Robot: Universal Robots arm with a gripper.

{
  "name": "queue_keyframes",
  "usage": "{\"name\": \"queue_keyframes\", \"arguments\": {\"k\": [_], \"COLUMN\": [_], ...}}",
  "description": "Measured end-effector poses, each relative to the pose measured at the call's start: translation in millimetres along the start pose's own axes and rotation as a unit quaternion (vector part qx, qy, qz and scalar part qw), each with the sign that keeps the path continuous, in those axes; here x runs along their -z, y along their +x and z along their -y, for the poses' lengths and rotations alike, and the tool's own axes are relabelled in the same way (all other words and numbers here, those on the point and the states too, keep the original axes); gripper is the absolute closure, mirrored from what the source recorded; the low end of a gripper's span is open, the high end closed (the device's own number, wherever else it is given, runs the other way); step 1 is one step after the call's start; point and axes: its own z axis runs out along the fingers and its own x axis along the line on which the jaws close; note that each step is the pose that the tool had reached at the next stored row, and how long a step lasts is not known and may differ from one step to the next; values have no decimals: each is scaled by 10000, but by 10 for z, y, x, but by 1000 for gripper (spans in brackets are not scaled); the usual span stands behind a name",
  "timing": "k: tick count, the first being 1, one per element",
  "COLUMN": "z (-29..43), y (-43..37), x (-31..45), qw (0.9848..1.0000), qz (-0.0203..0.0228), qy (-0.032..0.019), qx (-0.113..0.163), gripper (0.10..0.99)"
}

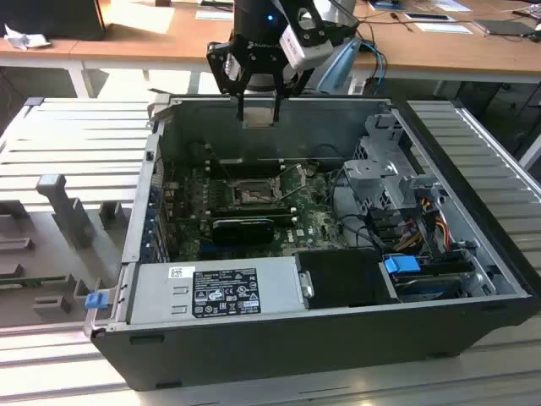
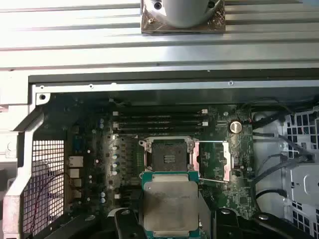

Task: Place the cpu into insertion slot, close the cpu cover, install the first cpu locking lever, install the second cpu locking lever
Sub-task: 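Place the cpu into insertion slot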

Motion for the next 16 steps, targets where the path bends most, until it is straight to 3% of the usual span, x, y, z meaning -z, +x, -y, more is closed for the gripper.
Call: {"name": "queue_keyframes", "arguments": {"k": [2, 6, 9, 12, 14, 16], "z": [0, 1, 3, 3, 3, 3], "y": [0, 1, 2, 2, 1, 2], "x": [0, -7, -21, -24, -27, -28], "qw": [9998, 9975, 9975, 9962, 9945, 9941], "qz": [18, 63, 64, 79, 94, 97], "qy": [-4, -14, -13, -17, -19, -18], "qx": [-202, -699, -706, -870, -1041, -1077], "gripper": [553, 553, 553, 553, 553, 553]}}
